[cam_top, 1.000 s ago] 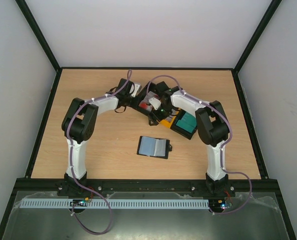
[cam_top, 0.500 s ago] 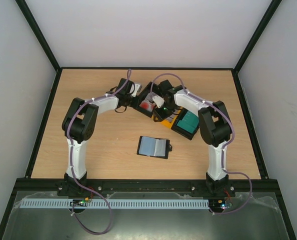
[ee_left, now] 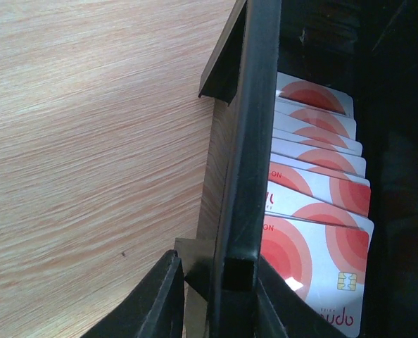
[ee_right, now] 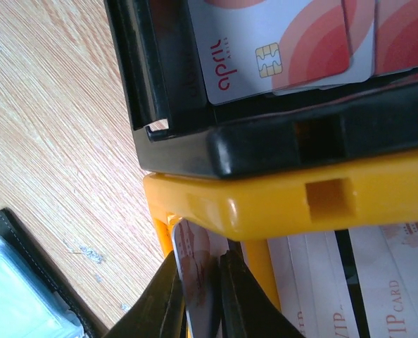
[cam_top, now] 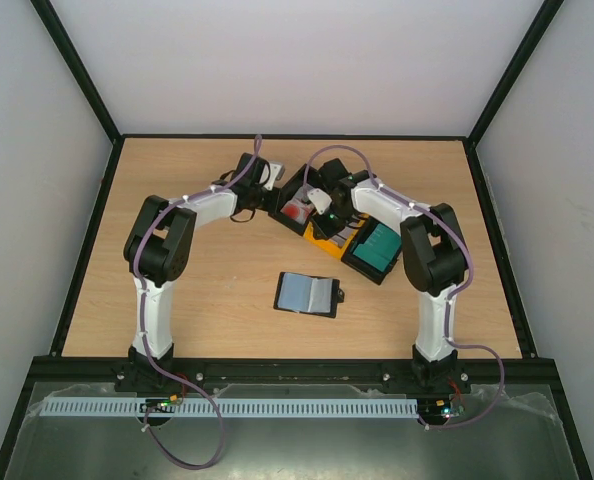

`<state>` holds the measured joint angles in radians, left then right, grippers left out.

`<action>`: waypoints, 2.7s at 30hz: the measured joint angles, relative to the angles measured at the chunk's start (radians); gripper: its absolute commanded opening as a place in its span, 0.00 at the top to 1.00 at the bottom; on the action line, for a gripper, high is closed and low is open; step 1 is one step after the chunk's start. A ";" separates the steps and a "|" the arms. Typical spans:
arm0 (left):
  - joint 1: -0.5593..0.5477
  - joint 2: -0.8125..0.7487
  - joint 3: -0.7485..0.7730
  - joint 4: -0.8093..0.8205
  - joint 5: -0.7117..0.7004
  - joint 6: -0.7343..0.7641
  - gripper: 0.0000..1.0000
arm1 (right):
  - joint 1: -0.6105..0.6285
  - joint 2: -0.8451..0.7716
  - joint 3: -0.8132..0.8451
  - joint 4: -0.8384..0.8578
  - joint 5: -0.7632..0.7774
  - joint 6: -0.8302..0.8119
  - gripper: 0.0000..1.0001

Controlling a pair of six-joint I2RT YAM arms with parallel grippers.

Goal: Put the credit cards into the card holder
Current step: Pick up the credit card from the storage box, then insert the credit card into the card holder.

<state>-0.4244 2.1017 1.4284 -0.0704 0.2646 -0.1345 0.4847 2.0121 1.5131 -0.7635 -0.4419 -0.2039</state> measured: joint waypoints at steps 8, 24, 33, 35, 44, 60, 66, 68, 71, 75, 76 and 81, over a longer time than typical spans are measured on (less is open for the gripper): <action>0.000 0.000 0.015 0.001 0.001 -0.004 0.70 | 0.000 -0.020 -0.007 0.011 0.026 0.010 0.97; -0.001 -0.148 -0.034 0.018 0.034 -0.064 0.42 | 0.000 -0.206 -0.029 0.090 0.165 0.134 0.98; -0.012 -0.532 -0.334 0.179 0.023 -0.197 0.29 | 0.000 -0.517 -0.276 0.359 0.084 0.418 0.98; -0.022 -0.610 -0.402 0.200 0.013 -0.224 0.24 | 0.003 -0.583 -0.379 0.452 0.051 0.521 0.98; -0.111 -0.919 -0.685 0.275 0.023 -0.378 0.16 | 0.019 -0.891 -0.742 0.769 -0.047 0.850 0.98; -0.244 -0.999 -0.854 0.488 0.293 -0.747 0.18 | 0.057 -1.038 -1.073 1.343 -0.194 1.310 0.98; -0.269 -0.975 -0.855 0.593 0.334 -0.843 0.40 | 0.097 -1.013 -1.086 1.460 -0.214 1.377 0.97; -0.272 -0.961 -0.856 0.618 0.341 -0.865 0.48 | 0.108 -1.004 -1.090 1.487 -0.217 1.392 0.97; -0.273 -0.935 -0.857 0.649 0.352 -0.889 0.64 | 0.119 -0.993 -1.096 1.517 -0.228 1.405 0.97; -0.273 -0.912 -0.858 0.676 0.369 -0.904 0.89 | 0.136 -0.977 -1.109 1.548 -0.242 1.419 0.94; -0.273 -0.910 -0.858 0.683 0.373 -0.903 0.94 | 0.137 -0.977 -1.117 1.552 -0.243 1.421 0.92; -0.274 -0.909 -0.859 0.702 0.391 -0.901 0.97 | 0.138 -0.978 -1.152 1.560 -0.247 1.423 0.82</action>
<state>-0.6983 1.1931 0.5697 0.6312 0.6552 -1.0355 0.6224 1.0336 0.3614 0.7963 -0.6888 1.2190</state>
